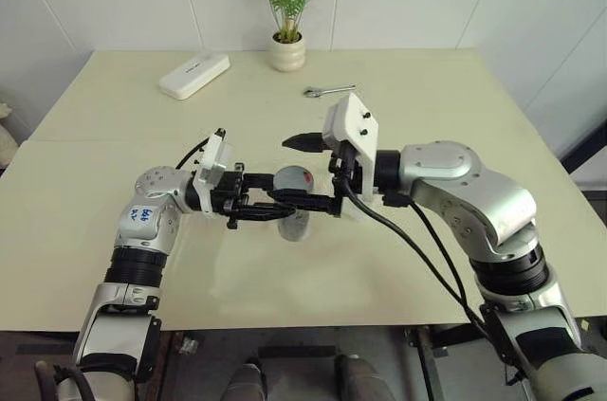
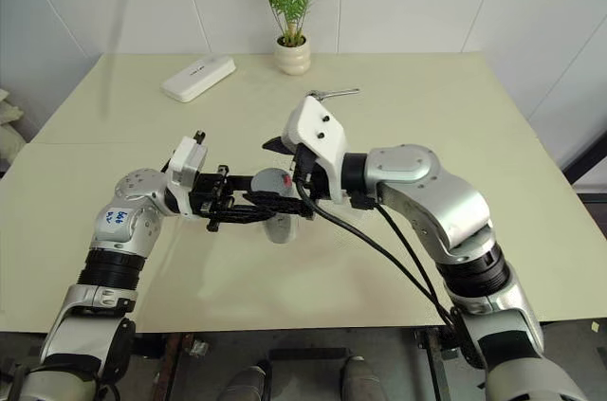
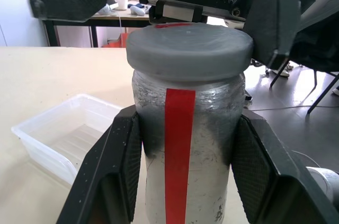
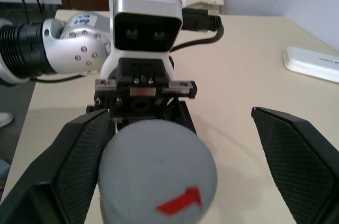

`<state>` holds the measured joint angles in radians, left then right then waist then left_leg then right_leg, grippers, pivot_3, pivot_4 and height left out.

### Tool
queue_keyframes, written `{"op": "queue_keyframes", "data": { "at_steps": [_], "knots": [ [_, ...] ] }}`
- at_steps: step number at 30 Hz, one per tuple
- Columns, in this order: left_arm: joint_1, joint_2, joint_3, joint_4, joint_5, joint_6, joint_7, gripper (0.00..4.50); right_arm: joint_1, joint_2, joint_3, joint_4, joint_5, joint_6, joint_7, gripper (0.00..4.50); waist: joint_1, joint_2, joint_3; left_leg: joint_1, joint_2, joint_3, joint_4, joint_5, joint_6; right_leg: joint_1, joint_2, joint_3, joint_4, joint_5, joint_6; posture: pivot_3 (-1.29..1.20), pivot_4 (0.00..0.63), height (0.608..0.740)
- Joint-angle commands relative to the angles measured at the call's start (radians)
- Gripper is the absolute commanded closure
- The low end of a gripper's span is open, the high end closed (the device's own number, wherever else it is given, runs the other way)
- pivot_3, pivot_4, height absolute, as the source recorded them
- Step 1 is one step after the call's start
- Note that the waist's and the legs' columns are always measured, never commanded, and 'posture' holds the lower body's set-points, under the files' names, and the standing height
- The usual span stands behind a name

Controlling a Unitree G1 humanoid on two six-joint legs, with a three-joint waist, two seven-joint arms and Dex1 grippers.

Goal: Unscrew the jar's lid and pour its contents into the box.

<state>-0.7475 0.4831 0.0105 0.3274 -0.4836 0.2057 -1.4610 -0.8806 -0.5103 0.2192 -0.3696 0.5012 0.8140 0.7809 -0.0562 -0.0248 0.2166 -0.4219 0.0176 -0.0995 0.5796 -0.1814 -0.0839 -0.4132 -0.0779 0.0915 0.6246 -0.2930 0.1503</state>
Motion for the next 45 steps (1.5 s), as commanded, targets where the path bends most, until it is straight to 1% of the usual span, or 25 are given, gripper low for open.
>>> {"op": "queue_keyframes", "data": {
  "at_steps": [1,10,17,24,30,32,39,42,45],
  "knots": [
    [-0.016,0.005,0.014,-0.031,-0.024,-0.023,-0.028,2.5,0.008,-0.049,-0.075,-0.002,-0.015,0.023,-0.029,0.03,0.0,0.0,0.0,0.0,0.0,0.0,0.0,0.0,0.0,0.0,0.0,0.0,0.0,0.0,0.0,0.0,0.15,0.74],
    [-0.019,0.004,0.016,-0.027,-0.024,-0.021,-0.027,2.5,0.015,-0.107,-0.114,-0.021,0.006,0.039,-0.041,0.03,0.001,0.0,0.0,0.0,0.0,0.0,0.0,0.0,0.0,0.0,0.0,0.0,-0.001,0.0,0.0,0.0,0.15,0.74],
    [-0.013,0.007,0.021,-0.021,-0.022,-0.017,-0.025,2.5,0.043,-0.144,-0.163,-0.082,0.057,0.08,-0.046,0.03,0.003,0.0,0.0,0.0,0.0,0.0,0.0,0.0,0.0,0.0,0.0,0.0,-0.001,0.0,0.0,0.0,0.15,0.74],
    [-0.015,0.008,0.027,-0.008,-0.016,-0.021,-0.028,2.5,0.056,-0.167,-0.203,-0.146,0.115,0.127,-0.045,0.03,0.002,0.0,0.0,0.0,0.0,0.0,-0.001,0.0,0.0,0.0,0.0,0.0,-0.001,0.0,0.0,0.0,0.15,0.74],
    [-0.018,0.01,0.027,0.001,-0.012,-0.025,-0.028,2.5,0.051,-0.177,-0.218,-0.161,0.131,0.145,-0.054,0.03,0.004,0.0,0.0,0.0,0.0,0.0,-0.001,0.0,0.0,0.0,0.0,0.0,-0.002,0.0,0.0,0.0,0.15,0.74],
    [-0.018,0.009,0.027,0.002,-0.011,-0.027,-0.028,2.5,0.039,-0.166,-0.218,-0.157,0.13,0.143,-0.065,0.03,0.003,0.0,0.0,0.0,0.0,0.0,0.0,0.0,0.0,0.0,0.0,0.0,-0.002,0.0,0.0,0.0,0.15,0.74],
    [-0.026,0.003,0.022,0.015,-0.009,-0.036,-0.035,2.5,-0.015,-0.064,-0.195,-0.126,0.141,0.125,-0.106,0.03,0.002,0.0,0.0,0.0,0.0,0.0,-0.001,0.0,0.0,0.0,0.0,0.0,-0.002,0.0,0.0,0.0,0.15,0.74],
    [-0.033,-0.003,0.019,0.022,-0.009,-0.045,-0.037,2.5,-0.041,0.006,-0.15,-0.108,0.126,0.114,-0.121,0.03,0.001,0.0,0.0,0.0,0.0,0.0,-0.001,0.0,0.0,0.0,0.0,0.0,-0.002,0.0,0.0,0.0,0.15,0.74],
    [-0.038,-0.005,0.018,0.029,-0.008,-0.053,-0.038,2.5,-0.053,0.049,-0.121,-0.091,0.113,0.105,-0.129,0.03,0.002,0.0,0.0,0.0,0.0,0.0,-0.001,0.0,0.0,0.0,0.0,0.0,-0.001,0.0,0.0,0.0,0.15,0.74]
  ]
}}
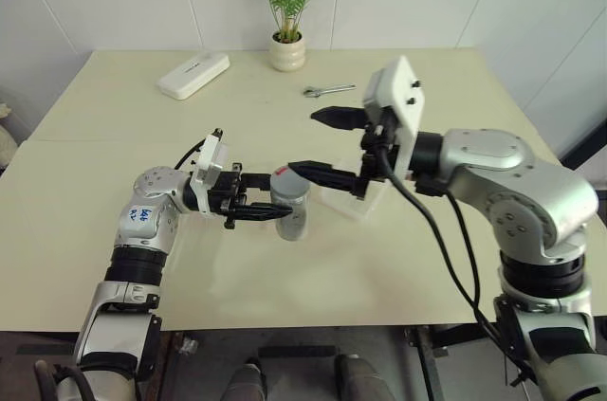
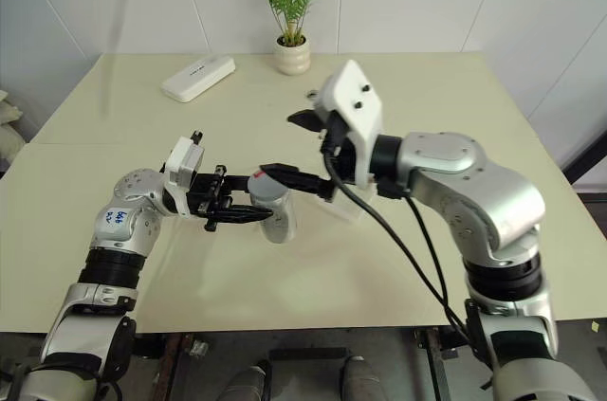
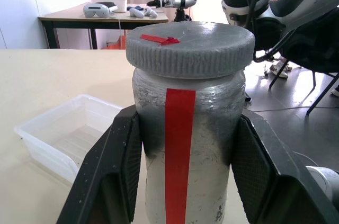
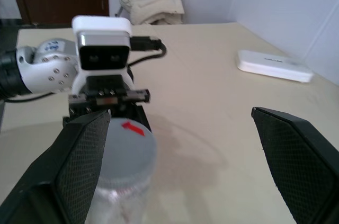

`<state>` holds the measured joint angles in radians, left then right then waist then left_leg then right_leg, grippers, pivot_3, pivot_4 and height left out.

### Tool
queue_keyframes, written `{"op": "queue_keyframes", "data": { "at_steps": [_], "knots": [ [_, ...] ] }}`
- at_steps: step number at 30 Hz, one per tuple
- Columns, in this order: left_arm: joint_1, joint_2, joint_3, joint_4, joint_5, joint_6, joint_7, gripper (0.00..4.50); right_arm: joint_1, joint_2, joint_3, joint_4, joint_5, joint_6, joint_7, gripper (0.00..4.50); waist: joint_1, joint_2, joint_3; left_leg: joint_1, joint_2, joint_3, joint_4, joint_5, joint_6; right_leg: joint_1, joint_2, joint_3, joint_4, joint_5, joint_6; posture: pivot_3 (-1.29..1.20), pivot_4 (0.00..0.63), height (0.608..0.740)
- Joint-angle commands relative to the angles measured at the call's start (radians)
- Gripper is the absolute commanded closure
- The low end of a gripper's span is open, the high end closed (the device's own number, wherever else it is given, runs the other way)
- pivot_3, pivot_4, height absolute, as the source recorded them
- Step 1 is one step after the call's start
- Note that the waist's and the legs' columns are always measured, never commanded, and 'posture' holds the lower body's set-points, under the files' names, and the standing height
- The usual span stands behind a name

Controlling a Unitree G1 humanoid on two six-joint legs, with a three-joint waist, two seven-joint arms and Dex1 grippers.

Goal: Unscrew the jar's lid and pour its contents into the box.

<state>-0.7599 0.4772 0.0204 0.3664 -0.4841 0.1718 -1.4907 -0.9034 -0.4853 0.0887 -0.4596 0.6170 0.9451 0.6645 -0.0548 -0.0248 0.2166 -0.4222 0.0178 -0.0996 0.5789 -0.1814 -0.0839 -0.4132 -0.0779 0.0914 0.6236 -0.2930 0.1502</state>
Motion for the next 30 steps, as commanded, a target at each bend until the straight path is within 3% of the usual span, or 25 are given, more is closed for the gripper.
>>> {"op": "queue_keyframes", "data": {
  "at_steps": [1,10,30],
  "knots": [
    [-0.028,0.001,0.008,-0.008,-0.007,-0.021,-0.009,2.5,-0.033,0.042,0.023,0.007,-0.01,-0.032,-0.019,0.03,0.001,0.0,0.0,0.0,0.0,0.0,0.0,0.0,0.0,0.0,0.0,0.0,0.0,0.0,0.0,0.0,0.15,0.74],
    [-0.03,-0.002,0.01,0.0,-0.005,-0.035,-0.008,2.5,-0.021,0.137,0.106,0.078,-0.079,-0.093,-0.038,0.03,0.0,0.0,0.0,0.0,0.0,0.0,0.0,0.0,0.0,0.0,0.0,0.0,0.001,0.0,0.0,0.0,0.15,0.74],
    [-0.028,-0.004,0.015,0.007,0.002,-0.043,0.0,2.5,0.035,0.132,0.109,0.066,-0.125,-0.06,-0.062,0.03,-0.001,0.0,0.0,0.0,0.0,0.0,0.0,0.0,0.0,0.0,0.0,0.0,0.001,0.0,0.0,0.0,0.15,0.74]
  ]
}}
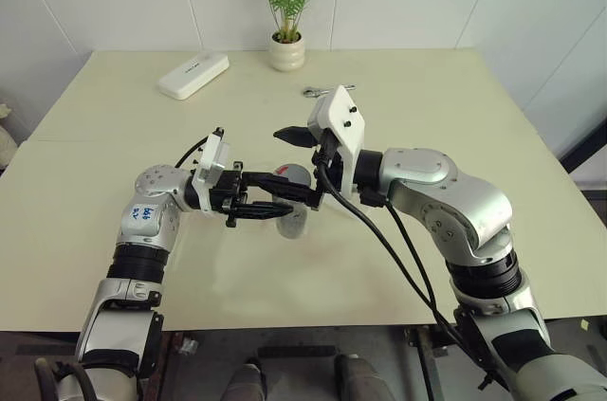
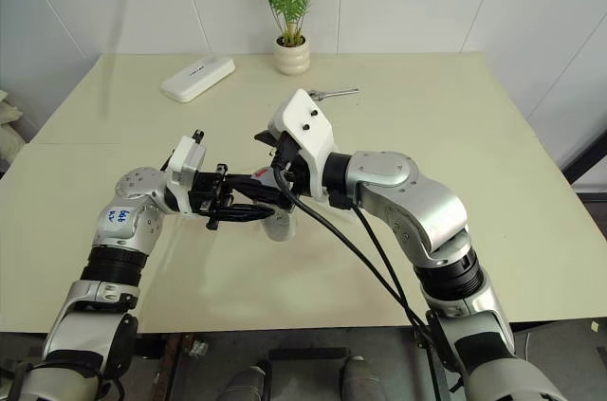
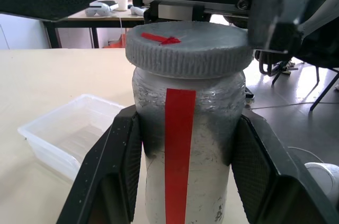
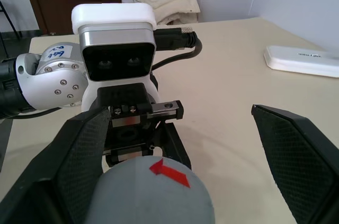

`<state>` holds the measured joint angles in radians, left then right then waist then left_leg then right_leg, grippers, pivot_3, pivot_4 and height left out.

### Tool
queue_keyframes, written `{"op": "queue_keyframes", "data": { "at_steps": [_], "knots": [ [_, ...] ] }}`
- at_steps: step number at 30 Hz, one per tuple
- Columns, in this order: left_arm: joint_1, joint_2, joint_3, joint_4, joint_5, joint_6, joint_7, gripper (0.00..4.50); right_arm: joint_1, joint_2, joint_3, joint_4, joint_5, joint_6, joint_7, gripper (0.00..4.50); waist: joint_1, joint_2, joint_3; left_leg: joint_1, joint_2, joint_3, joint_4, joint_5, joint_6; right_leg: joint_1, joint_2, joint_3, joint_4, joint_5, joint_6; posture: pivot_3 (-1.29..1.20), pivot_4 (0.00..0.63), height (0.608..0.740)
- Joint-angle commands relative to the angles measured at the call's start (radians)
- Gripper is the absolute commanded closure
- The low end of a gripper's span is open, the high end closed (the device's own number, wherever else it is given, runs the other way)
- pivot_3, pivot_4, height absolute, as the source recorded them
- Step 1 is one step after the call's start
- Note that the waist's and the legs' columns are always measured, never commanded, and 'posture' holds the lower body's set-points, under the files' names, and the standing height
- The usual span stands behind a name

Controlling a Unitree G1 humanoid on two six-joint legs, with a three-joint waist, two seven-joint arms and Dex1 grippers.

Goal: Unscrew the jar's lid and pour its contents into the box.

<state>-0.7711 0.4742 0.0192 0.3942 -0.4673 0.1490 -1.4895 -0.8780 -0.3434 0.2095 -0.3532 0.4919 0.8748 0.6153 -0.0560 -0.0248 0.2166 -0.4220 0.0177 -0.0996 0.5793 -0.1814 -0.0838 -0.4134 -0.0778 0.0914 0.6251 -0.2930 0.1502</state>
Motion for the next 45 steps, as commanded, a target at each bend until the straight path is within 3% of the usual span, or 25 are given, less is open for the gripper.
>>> {"op": "queue_keyframes", "data": {
  "at_steps": [1,45],
  "knots": [
    [-0.017,-0.001,0.016,-0.02,-0.015,-0.02,-0.001,2.5,0.011,-0.012,-0.012,-0.044,0.0,0.014,-0.012,0.03,0.0,0.0,0.0,0.0,0.0,0.0,0.0,0.0,0.0,0.0,0.0,0.0,0.0,0.0,0.0,0.0,0.15,0.74],
    [-0.022,-0.002,0.01,-0.014,-0.017,-0.022,-0.002,2.5,0.059,-0.195,-0.092,-0.152,0.085,0.069,0.024,0.03,0.001,0.0,0.0,0.0,0.0,0.0,0.0,0.0,0.0,0.0,0.0,0.0,-0.001,0.0,0.0,0.0,0.15,0.74]
  ]
}}
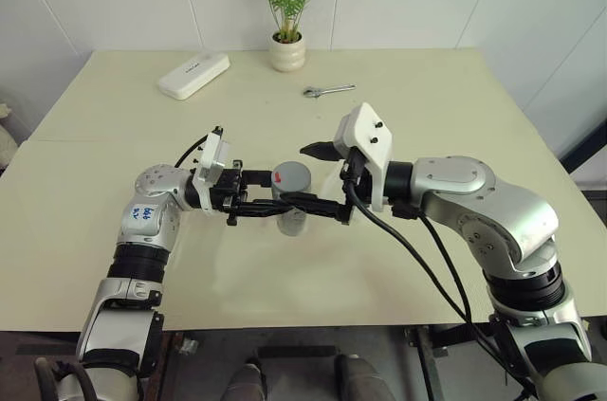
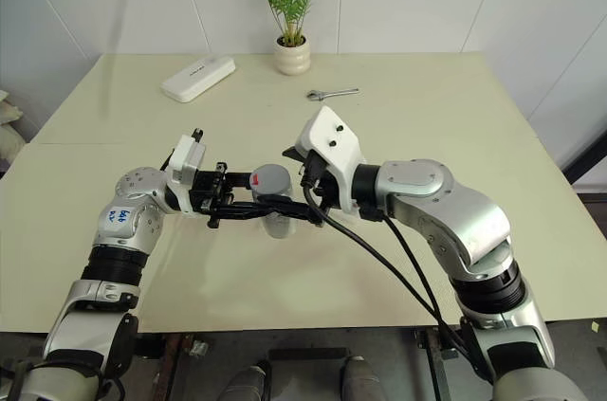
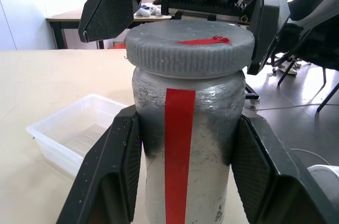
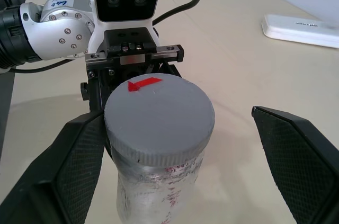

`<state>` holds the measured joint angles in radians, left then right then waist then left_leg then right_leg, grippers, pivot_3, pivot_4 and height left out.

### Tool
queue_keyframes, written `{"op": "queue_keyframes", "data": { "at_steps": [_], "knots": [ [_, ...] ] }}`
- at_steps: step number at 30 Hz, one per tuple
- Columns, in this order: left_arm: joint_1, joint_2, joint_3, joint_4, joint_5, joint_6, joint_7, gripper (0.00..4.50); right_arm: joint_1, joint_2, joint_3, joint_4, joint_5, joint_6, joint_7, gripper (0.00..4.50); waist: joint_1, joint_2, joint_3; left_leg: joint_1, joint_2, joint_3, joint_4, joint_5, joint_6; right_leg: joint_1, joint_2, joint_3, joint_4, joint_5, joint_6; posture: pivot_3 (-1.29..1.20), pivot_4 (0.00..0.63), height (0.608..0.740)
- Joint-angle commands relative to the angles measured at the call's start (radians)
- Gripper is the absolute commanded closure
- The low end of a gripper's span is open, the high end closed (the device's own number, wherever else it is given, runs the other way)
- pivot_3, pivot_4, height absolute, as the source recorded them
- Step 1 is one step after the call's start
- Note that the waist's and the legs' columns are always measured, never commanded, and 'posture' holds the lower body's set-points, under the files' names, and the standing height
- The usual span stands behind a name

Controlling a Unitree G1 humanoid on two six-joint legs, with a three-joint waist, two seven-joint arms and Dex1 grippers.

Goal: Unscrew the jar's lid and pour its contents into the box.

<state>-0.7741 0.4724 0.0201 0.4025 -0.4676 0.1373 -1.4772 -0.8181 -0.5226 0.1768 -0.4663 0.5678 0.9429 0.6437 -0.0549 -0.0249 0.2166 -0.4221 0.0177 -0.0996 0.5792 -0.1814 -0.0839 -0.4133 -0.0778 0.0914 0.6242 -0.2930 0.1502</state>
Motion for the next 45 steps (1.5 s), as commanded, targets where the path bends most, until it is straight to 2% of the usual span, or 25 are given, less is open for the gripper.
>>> {"op": "queue_keyframes", "data": {
  "at_steps": [1,10,23,45],
  "knots": [
    [-0.019,0.001,0.01,-0.023,-0.017,-0.01,-0.015,2.5,0.0,-0.019,-0.06,-0.041,0.013,0.003,-0.006,0.03,0.0,0.0,0.0,0.0,0.0,0.0,0.0,0.0,0.0,0.0,0.0,0.0,0.0,0.0,0.0,0.0,0.15,0.74],
    [-0.021,0.003,0.011,-0.018,-0.012,-0.013,-0.017,2.5,0.019,-0.047,-0.067,-0.077,0.056,0.015,0.014,0.03,0.0,0.0,0.0,0.0,0.0,0.0,0.0,0.0,0.0,0.0,0.0,0.0,0.0,0.0,0.0,0.0,0.15,0.74],
    [-0.035,0.002,0.011,0.001,-0.008,-0.026,-0.025,2.5,0.014,-0.019,-0.079,-0.099,0.11,0.029,0.003,0.03,0.001,0.0,0.0,0.0,0.0,0.0,0.0,0.0,0.0,0.0,0.0,0.0,-0.001,0.0,0.0,0.0,0.15,0.74],
    [-0.02,-0.001,0.013,-0.018,-0.012,-0.024,-0.014,2.5,-0.048,0.033,-0.019,0.01,0.056,-0.04,0.053,0.03,0.001,0.0,0.0,0.0,0.0,0.0,0.0,0.0,0.0,0.0,0.0,0.0,-0.001,0.0,0.0,0.0,0.15,0.74]
  ]
}}
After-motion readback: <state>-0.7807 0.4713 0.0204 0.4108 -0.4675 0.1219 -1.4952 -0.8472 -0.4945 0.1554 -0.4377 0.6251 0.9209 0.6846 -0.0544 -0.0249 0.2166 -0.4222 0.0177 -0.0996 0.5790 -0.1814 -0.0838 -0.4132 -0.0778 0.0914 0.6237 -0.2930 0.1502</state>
